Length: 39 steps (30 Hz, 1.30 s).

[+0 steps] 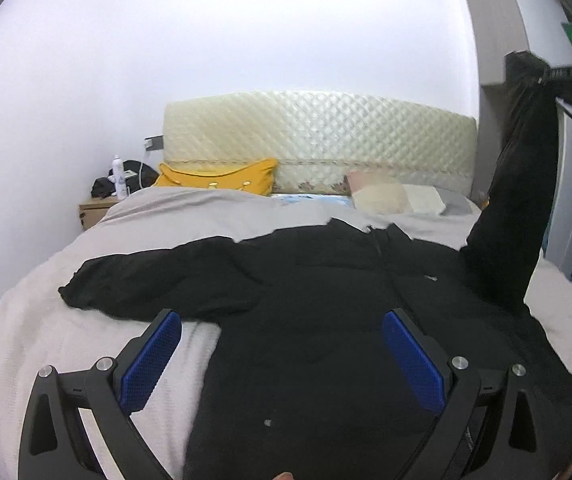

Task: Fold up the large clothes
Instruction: 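Lift the sleeve and lay it across the jacket front, then release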

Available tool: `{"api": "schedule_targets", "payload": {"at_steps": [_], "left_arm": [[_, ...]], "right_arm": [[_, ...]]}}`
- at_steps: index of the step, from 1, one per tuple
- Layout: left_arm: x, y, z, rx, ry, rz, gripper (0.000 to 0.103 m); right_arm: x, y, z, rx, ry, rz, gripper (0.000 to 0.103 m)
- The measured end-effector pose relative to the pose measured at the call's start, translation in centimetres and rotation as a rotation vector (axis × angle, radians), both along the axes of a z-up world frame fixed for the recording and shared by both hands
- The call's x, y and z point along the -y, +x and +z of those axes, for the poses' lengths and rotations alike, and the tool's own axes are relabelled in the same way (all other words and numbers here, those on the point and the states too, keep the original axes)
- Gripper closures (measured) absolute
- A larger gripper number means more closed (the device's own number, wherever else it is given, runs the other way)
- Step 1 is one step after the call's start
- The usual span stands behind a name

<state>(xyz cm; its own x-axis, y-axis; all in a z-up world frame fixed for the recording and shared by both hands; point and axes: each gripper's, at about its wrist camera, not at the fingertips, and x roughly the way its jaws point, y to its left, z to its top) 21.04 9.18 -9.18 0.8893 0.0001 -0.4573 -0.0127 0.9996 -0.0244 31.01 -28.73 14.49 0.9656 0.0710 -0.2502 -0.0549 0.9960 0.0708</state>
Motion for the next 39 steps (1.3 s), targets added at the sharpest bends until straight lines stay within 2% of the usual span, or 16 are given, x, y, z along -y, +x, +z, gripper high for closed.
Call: {"api": "schedule_targets", "payload": {"at_steps": [4,8,12,15,21,23,27,29,32,34,35,36,37,39], "left_arm": [[-2.5,0.3,-0.2,-0.025,-0.03,0.008,0.001],[-4.3,0.7,-0.8,-0.049,-0.059,0.026,0.001],[-5.9,1.0,-1.4,-0.056,-0.125,0.027,0.001],[-6.2,1.6,-2.4,-0.084,-0.123,0.047,0.001],[-6.5,2.2,-3.3,-0.107,-0.157,0.039,0.001],[-6.5,2.3,-3.4,-0.113,-0.165,0.032,0.001],[-6.3,2.7,-3.8,-0.12,-0.16,0.028,0.001],[-6.4,3.1,-4.2,-0.135,-0.177,0.026,0.001],[-6.4,3.4,-4.5,-0.15,-0.19,0.019,0.001],[-6.4,3.3,-4.4,-0.148,-0.184,0.018,0.001],[-6.3,3.1,-4.2,-0.139,-0.189,0.009,0.001],[-6.2,2.8,-4.0,-0.127,-0.185,0.007,0.001],[-6.0,2.5,-3.8,-0.112,-0.171,0.014,0.001],[-6.0,2.2,-3.5,-0.104,-0.166,0.022,0.001]], "right_arm": [[-6.3,1.4,-2.5,-0.024,-0.016,0.099,0.098],[-11.7,3.2,-6.3,-0.08,-0.01,0.19,0.098],[-16.8,4.4,-11.1,-0.147,-0.034,0.277,0.097],[-20.2,5.1,-15.5,-0.222,-0.012,0.343,0.096],[-25.5,6.5,-24.2,-0.382,-0.039,0.395,0.096],[-26.1,7.2,-27.1,-0.448,-0.04,0.402,0.096],[-26.7,7.9,-31.1,-0.54,-0.075,0.382,0.096],[-26.9,8.2,-31.0,-0.549,-0.081,0.385,0.095],[-26.8,8.0,-29.6,-0.568,-0.09,0.421,0.086],[-27.0,7.5,-28.7,-0.579,-0.101,0.437,0.075],[-26.9,7.1,-28.3,-0.582,-0.101,0.445,0.061],[-26.9,6.7,-27.7,-0.583,-0.101,0.453,0.043],[-26.8,6.2,-27.1,-0.575,-0.087,0.47,0.037],[-26.4,4.9,-25.4,-0.54,-0.06,0.495,0.035]]}}
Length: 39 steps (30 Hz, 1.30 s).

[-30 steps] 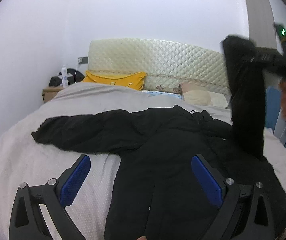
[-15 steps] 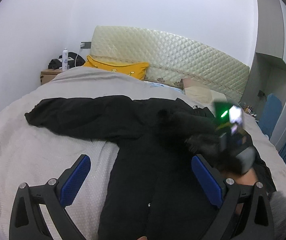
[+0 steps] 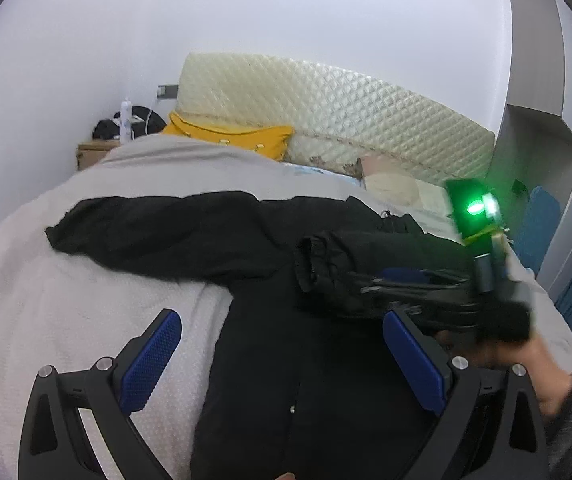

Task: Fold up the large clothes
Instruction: 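Lift the sleeve and lay it across the jacket front, then release, then grasp the other sleeve cuff with the left gripper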

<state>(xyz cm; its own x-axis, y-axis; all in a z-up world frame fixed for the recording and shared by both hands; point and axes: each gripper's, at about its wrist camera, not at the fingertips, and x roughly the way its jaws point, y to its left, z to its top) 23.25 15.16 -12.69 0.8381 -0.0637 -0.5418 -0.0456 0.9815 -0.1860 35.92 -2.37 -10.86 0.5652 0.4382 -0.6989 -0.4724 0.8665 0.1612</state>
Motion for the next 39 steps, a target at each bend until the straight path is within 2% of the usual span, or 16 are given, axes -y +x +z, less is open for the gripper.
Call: {"api": "schedule_targets", "payload": {"at_steps": [9,12,15,19,22,33,36,39], "left_arm": [[1.7,-1.9,2.2,-0.004,-0.011,-0.008,0.001],[3.2,-2.9,3.3,-0.008,-0.024,-0.058,0.001],[4.5,-4.7,4.1,0.025,0.009,-0.065,0.001],[5.2,-6.1,4.2,0.023,0.023,-0.078,0.001],[5.4,-7.1,4.3,0.028,0.018,-0.073,0.001],[6.8,-8.8,4.7,0.087,0.012,-0.099,0.001],[7.0,-8.2,4.4,0.073,0.01,-0.103,0.001],[7.1,-8.0,3.9,0.061,0.004,-0.104,0.001]], "right_arm": [[5.5,-4.8,4.9,0.111,0.04,-0.114,0.035],[7.7,-6.9,6.2,0.12,0.067,-0.171,0.035],[9.1,-9.5,7.9,0.17,0.065,-0.203,0.035],[11.6,-12.9,9.7,0.232,0.063,-0.255,0.035],[13.0,-15.8,10.3,0.289,0.041,-0.267,0.035],[18.8,-23.8,11.4,0.336,0.09,-0.367,0.03],[19.7,-25.5,11.0,0.354,0.107,-0.362,0.023],[20.7,-27.1,9.7,0.348,0.101,-0.383,0.023]]}}
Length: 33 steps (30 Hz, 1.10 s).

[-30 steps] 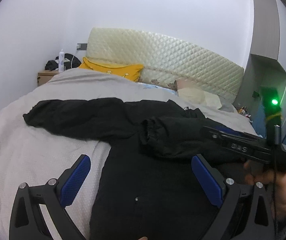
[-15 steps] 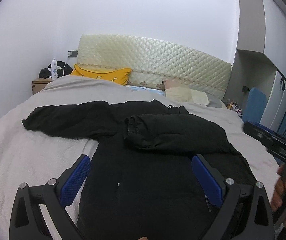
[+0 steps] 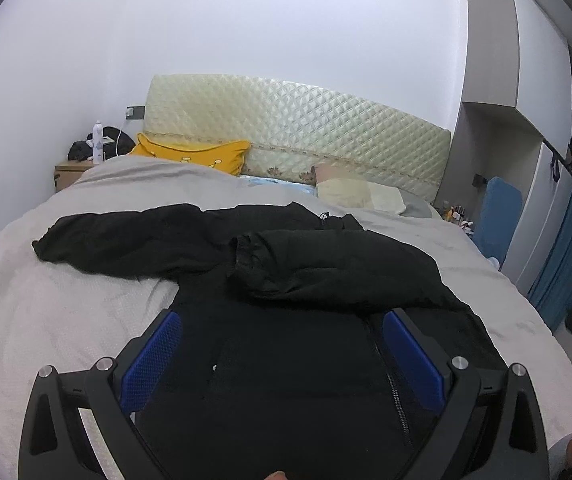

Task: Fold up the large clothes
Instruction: 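Grasp the other sleeve cuff with the left gripper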

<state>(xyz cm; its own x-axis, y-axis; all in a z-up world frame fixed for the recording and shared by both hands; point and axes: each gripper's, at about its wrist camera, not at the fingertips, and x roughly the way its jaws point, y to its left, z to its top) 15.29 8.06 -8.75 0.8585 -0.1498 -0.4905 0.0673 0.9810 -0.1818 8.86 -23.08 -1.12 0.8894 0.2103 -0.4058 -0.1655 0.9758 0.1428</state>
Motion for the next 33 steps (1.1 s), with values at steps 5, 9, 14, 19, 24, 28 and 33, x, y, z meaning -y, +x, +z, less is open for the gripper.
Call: {"api": "schedule_targets", "payload": {"at_steps": [5,9,14,19,24,28,33], "left_arm": [[0.6,0.1,-0.5,-0.006,0.016,-0.004,0.001],[0.3,0.5,-1.0,-0.013,0.0,-0.017,0.001],[-2.5,3.0,-1.8,-0.064,-0.063,-0.033,0.001],[-8.3,7.2,-1.0,-0.129,-0.176,0.039,0.001],[-15.9,12.5,-2.2,-0.224,-0.206,0.141,0.001],[-23.2,16.4,-5.7,-0.3,-0.277,0.218,0.001],[-31.9,20.2,-10.5,-0.344,-0.413,0.331,0.002]], "right_arm": [[0.9,-1.2,-0.2,0.014,-0.008,-0.037,0.022],[1.4,-0.5,-1.0,-0.033,-0.007,-0.071,0.021],[1.8,0.3,-2.0,-0.082,-0.011,-0.1,0.02],[2.0,0.1,-2.2,-0.077,-0.015,-0.111,0.016],[1.9,0.5,-2.7,-0.1,-0.029,-0.121,0.014],[1.9,0.8,-3.0,-0.109,-0.041,-0.132,0.013],[1.1,2.0,-3.6,-0.111,-0.055,-0.16,0.006]]}}
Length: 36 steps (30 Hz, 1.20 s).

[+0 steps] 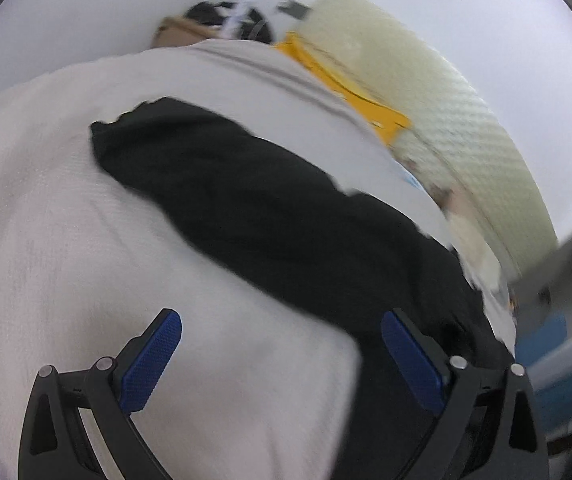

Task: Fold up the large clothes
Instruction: 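Grasp the other sleeve cuff with the left gripper, then lift the sleeve and fold it across the jacket front with the left gripper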

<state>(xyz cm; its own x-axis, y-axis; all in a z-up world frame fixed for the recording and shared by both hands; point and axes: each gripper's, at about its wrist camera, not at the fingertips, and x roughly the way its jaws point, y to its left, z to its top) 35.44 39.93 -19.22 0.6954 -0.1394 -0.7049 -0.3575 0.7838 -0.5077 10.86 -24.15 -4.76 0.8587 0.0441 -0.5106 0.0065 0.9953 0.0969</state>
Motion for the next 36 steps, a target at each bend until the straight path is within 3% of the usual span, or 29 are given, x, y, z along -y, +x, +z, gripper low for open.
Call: {"api": "schedule_targets", "payload": {"at_steps": [3,10,14,17,19,20,22,24,29,36], "left_arm": [[-3.2,2.1,-2.4,-0.007,0.001,0.028,0.002],[-9.3,6.6,-8.7,0.002,-0.123,0.112,0.003],[-10.4,9.4,-9.5,0.03,-0.014,0.144,0.003],[-11.2,11.2,-9.7,0.048,-0.022,0.166,0.003],[-11.6,11.9,-9.5,0.074,-0.053,0.17,0.02],[-11.8,12.2,-9.3,0.088,-0.08,0.167,0.036],[-11.9,12.5,-9.0,0.096,-0.1,0.172,0.053],[-11.8,12.7,-8.1,0.098,-0.092,0.173,0.078],[-10.2,12.1,-4.5,0.11,0.005,0.155,0.093],[-8.1,8.6,1.8,0.148,0.073,0.11,0.094]], "right_arm": [[-1.1,1.4,-0.9,-0.028,-0.027,-0.012,0.005],[-3.0,4.6,-2.4,-0.071,-0.049,-0.01,0.0],[-3.4,6.3,-3.7,-0.133,-0.042,-0.006,0.0],[-3.2,7.2,-4.4,-0.158,-0.032,-0.022,0.0],[-3.1,7.7,-4.9,-0.178,-0.039,-0.038,0.0],[-3.1,7.9,-5.0,-0.186,-0.035,-0.037,0.0],[-3.1,8.2,-5.3,-0.196,-0.037,-0.032,0.0],[-3.1,8.3,-5.3,-0.197,-0.043,-0.027,0.0],[-2.3,7.9,-4.8,-0.167,-0.025,-0.031,0.0],[-2.3,7.2,-3.8,-0.133,-0.03,-0.009,0.0]]}}
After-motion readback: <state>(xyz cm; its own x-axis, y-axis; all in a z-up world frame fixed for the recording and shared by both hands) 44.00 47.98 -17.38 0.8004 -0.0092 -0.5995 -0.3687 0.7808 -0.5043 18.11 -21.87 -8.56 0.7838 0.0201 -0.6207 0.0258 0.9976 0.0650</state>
